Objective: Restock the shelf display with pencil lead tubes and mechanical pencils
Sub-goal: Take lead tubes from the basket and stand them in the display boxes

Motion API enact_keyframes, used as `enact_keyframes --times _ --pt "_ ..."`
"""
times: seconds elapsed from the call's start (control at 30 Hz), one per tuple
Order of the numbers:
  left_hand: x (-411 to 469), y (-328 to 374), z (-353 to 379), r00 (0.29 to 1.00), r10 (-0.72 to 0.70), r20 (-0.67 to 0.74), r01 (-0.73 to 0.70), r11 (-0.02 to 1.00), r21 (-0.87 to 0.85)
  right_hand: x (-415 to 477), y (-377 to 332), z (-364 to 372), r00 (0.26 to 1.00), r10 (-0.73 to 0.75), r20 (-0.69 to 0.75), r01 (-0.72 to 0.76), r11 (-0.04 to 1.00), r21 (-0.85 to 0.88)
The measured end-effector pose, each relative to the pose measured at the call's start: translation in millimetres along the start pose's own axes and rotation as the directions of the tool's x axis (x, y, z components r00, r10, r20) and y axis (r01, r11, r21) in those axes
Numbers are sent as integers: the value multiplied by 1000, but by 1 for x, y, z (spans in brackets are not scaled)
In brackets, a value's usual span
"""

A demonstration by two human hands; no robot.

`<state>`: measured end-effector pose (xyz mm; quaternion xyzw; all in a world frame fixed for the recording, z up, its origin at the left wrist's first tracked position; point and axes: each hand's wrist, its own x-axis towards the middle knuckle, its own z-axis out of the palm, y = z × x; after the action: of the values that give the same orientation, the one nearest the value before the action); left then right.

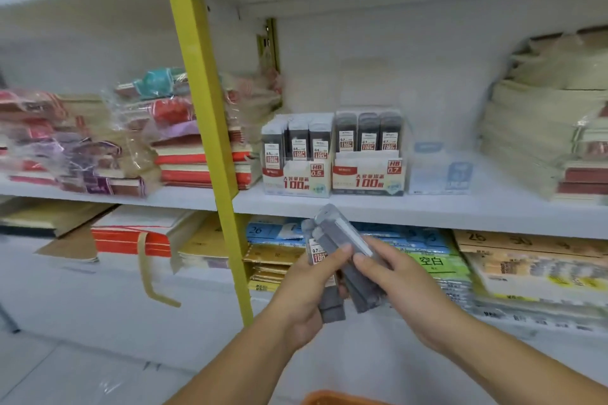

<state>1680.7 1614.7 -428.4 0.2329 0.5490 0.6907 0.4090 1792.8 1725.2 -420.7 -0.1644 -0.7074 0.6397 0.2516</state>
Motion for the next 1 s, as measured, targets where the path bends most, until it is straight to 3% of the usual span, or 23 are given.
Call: enact_keyframes --times 0.1,0.2,0.27,0.47,0.67,0.87,1.0 --pt "-1 5 1 999 19 -38 -18 1000 18 7 -9 -5 994 -97 -48 85 973 -214" --pt "5 8 3 993 34 -116 -34 999 1 13 -12 4 949 -314 -25 260 825 -502" --pt "9 13 4 988 60 -142 -63 998 -14 18 -15 8 939 -342 29 298 772 -562" --pt "8 28 4 993 96 -69 -99 995 -34 20 -25 4 927 -374 -25 327 840 -432" --pt "2 40 2 981 137 -139 -145 988 -46 11 -37 5 951 -295 -92 257 920 -295" --pt "1 43 2 975 144 -169 -153 987 -40 14 -40 1 973 -219 -72 206 966 -159" --pt "5 48 1 973 172 -154 -178 984 -26 22 -42 0 971 -239 -4 234 954 -189"
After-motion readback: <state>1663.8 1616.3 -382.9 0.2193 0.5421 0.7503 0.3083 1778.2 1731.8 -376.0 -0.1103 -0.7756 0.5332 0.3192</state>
